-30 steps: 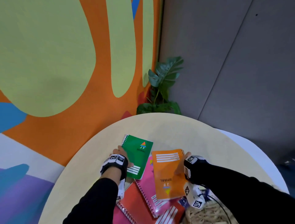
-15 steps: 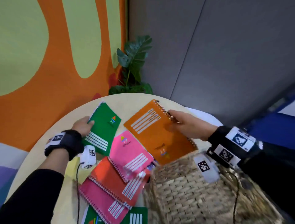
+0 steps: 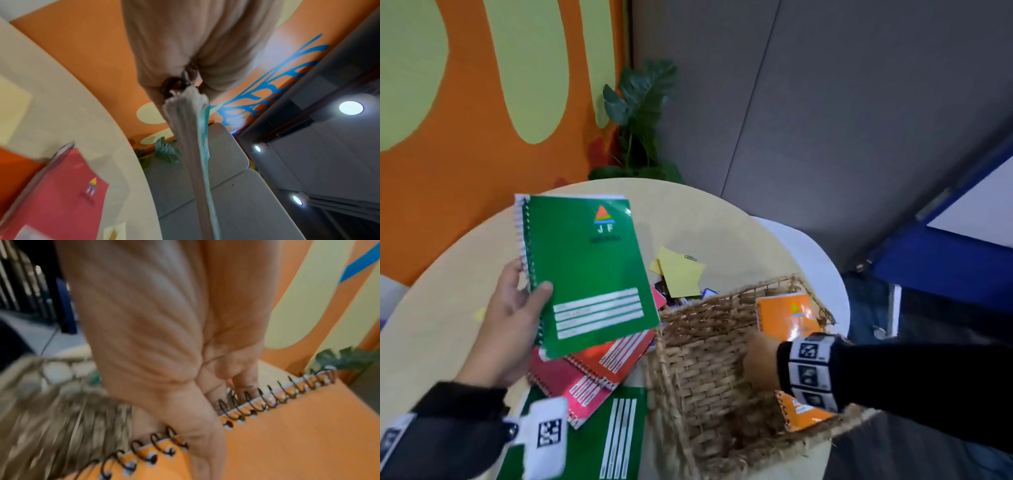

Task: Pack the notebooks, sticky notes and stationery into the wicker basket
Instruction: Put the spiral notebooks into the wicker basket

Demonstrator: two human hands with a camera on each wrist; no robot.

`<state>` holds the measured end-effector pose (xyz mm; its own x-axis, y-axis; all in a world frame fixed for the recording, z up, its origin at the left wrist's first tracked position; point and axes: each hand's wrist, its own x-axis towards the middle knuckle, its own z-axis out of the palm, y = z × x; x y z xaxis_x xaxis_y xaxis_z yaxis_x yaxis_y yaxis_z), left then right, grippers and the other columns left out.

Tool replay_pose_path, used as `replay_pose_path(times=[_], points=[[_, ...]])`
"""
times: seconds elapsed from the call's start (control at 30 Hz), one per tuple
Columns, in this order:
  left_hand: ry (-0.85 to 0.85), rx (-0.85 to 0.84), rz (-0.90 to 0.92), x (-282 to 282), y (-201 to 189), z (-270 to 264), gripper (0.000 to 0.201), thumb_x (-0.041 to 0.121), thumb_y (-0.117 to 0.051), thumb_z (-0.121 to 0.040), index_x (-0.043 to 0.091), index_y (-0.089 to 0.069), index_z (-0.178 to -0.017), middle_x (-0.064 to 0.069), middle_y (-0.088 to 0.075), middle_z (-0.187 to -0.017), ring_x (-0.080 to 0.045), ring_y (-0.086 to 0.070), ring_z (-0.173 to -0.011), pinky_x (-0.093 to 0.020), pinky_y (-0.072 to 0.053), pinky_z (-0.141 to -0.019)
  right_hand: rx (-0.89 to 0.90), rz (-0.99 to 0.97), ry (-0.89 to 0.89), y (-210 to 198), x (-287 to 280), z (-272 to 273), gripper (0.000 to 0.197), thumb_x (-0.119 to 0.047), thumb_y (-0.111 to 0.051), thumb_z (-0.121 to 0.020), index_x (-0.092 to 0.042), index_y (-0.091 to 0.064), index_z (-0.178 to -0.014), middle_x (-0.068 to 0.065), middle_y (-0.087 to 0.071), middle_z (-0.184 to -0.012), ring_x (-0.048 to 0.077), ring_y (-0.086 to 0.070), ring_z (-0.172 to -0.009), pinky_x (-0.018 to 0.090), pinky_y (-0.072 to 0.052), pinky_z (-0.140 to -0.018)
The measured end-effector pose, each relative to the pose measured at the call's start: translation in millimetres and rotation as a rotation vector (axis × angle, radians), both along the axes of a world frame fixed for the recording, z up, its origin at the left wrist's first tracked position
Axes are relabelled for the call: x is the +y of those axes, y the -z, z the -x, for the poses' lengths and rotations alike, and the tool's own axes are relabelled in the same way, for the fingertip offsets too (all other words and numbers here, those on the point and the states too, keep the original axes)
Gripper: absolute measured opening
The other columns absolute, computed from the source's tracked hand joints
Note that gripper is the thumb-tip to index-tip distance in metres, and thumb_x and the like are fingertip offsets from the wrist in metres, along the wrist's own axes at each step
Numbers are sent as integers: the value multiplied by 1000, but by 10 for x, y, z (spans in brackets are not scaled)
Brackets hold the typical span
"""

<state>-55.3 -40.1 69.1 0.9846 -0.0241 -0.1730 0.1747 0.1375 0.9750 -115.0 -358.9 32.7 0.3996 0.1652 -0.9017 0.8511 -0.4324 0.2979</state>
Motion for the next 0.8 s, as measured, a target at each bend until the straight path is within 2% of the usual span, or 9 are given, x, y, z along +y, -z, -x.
replay_pose_path(times=[0.1, 0.13, 0.2, 0.27, 0.4, 0.5, 0.6, 0.73, 0.8], points=[[30, 74, 2, -145, 110, 317, 37, 13, -45, -97, 33, -46, -128, -7, -64, -124, -26, -68, -104, -49, -55, -86, -44, -83, 100, 237, -50, -28, 46, -19, -51, -94, -4, -43, -137, 15, -52, -137, 10, -49, -98, 10, -26, -60], [35, 97, -14, -188, 132, 393, 44, 15, -46, -96, 36, -41, -134, -6, -56, -135, -26, -59, -117, -52, -45, -100, 17, -102, 84, 258, -59, -20, 42, -17, -50, -95, -4, -46, -135, 14, -54, -136, 15, -52, -111, 11, -35, -74], [24, 120, -49, -270, 115, 514, 55, 12, -45, -97, 36, -28, -144, 3, -38, -147, -14, -41, -129, -39, -28, -110, 1, -195, 203, 320, -74, -16, 34, -11, -50, -95, -8, -54, -129, 12, -58, -130, 26, -52, -121, 34, -35, -109], [15, 127, -92, -335, 71, 575, 60, 10, -44, -98, 33, -20, -147, 5, -28, -151, -8, -32, -130, -32, -23, -108, -72, -423, 515, 183, -142, -77, 52, -14, -61, -88, -11, -44, -137, 13, -50, -138, 30, -46, -128, 46, -30, -114], [48, 152, -155, -427, -79, 637, 63, 11, -45, -97, 35, -16, -148, 10, -14, -155, -11, -19, -142, -41, -15, -116, 7, -1108, 1108, -318, -268, -134, 97, -51, -68, -78, -25, -11, -151, -1, -29, -155, 15, -32, -140, 34, -29, -115], [119, 138, -128, -581, -222, 655, 69, 12, -46, -97, 35, -9, -150, 7, -18, -157, -14, -16, -145, -40, -15, -117, 181, -1504, 1490, -540, -140, -110, 89, -47, -68, -79, -27, -18, -150, -2, -39, -151, 9, -42, -134, 29, -37, -109], [254, 74, -154, -773, -324, 684, 70, 15, -48, -96, 32, -7, -150, 20, -30, -139, -3, -23, -134, -33, -19, -114, 208, -1697, 1574, -611, -81, -96, 48, -14, -61, -91, -22, -46, -136, 3, -63, -130, 17, -62, -117, 35, -54, -94], [470, 80, -183, -801, -277, 680, 38, 20, -47, -97, 38, -38, -129, 10, -60, -125, 1, -62, -111, -21, -54, -89, 145, -1698, 1661, -603, -390, -1, 41, 2, -52, -92, -27, -62, -120, 5, -71, -115, 22, -69, -104, 40, -58, -84], [476, 51, -354, -655, -103, 658, 28, 33, -47, -96, 41, -45, -123, 11, -64, -121, -3, -63, -108, -25, -53, -92, 100, -1638, 1734, -476, -672, 99, 42, 8, -50, -91, -23, -63, -118, 8, -72, -115, 24, -70, -101, 46, -56, -88]])
